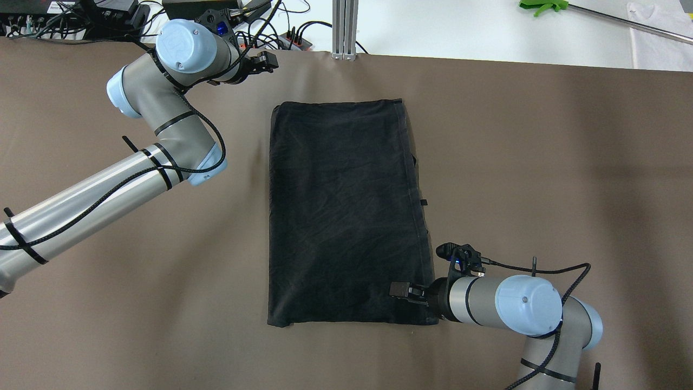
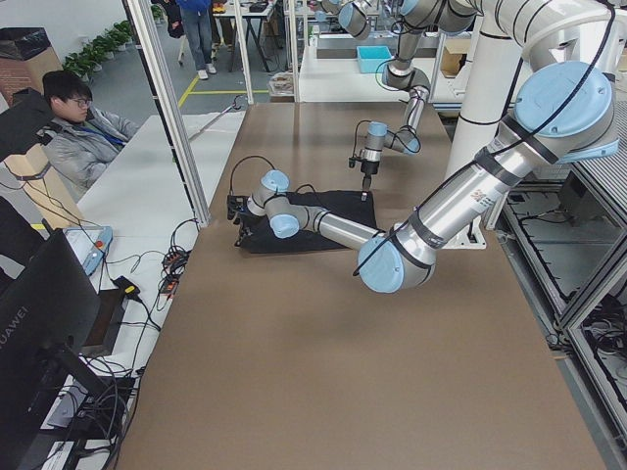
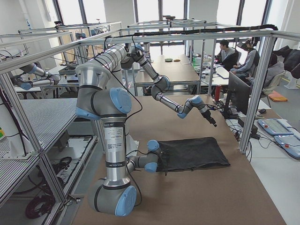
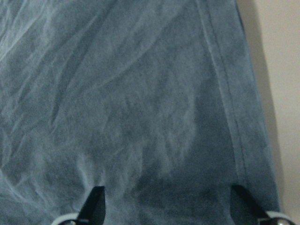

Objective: Fold clothes
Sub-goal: 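Move the right gripper to the shirt corner nearest the robot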

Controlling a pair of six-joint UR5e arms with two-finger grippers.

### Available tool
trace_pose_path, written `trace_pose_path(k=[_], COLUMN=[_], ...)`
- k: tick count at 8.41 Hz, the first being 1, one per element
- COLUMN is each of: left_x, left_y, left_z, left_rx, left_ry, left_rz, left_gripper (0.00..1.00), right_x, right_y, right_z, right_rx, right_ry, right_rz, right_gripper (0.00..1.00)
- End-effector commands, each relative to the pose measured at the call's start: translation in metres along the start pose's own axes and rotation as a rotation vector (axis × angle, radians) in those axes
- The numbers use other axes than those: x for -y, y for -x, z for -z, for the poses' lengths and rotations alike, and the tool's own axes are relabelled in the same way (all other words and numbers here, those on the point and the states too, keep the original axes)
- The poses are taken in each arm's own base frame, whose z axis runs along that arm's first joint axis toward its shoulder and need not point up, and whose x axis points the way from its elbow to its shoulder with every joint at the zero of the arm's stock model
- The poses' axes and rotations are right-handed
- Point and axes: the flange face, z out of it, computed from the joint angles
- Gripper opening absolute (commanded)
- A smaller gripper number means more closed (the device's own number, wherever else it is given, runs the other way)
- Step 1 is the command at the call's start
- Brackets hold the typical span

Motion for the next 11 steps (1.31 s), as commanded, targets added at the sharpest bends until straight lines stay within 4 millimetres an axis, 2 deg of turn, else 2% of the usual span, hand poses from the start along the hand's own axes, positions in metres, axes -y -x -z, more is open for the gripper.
trace_pose_path(k=[1, 2, 3, 4, 5, 9, 11], left_x=[0.001, 0.001, 0.0, 0.002, 0.002, 0.003, -0.002], left_y=[0.001, 0.002, 0.003, 0.003, 0.003, 0.003, -0.007], left_z=[-0.001, -0.001, -0.002, -0.001, -0.001, 0.001, 0.016], left_rx=[0.004, 0.005, 0.008, 0.008, 0.008, 0.001, -0.062], left_ry=[-0.002, -0.001, -0.001, -0.002, -0.002, 0.0, 0.057], left_rz=[-0.001, -0.007, -0.026, -0.028, -0.03, -0.022, 0.025], left_gripper=[1.0, 1.0, 1.0, 1.0, 1.0, 1.0, 1.0], right_x=[-0.012, -0.016, -0.017, -0.017, -0.017, -0.016, -0.015], right_y=[0.01, 0.021, 0.035, 0.042, 0.043, 0.047, 0.055], right_z=[-0.016, -0.018, -0.018, -0.018, -0.018, -0.013, -0.003], right_rx=[-0.007, 0.005, 0.024, 0.03, 0.032, 0.052, 0.082], right_ry=[-0.013, -0.02, -0.018, -0.016, -0.016, -0.018, -0.013], right_rz=[0.01, 0.013, -0.027, -0.088, -0.092, -0.091, -0.086], right_gripper=[0.94, 0.91, 0.67, 0.24, 0.0, 0.0, 0.0])
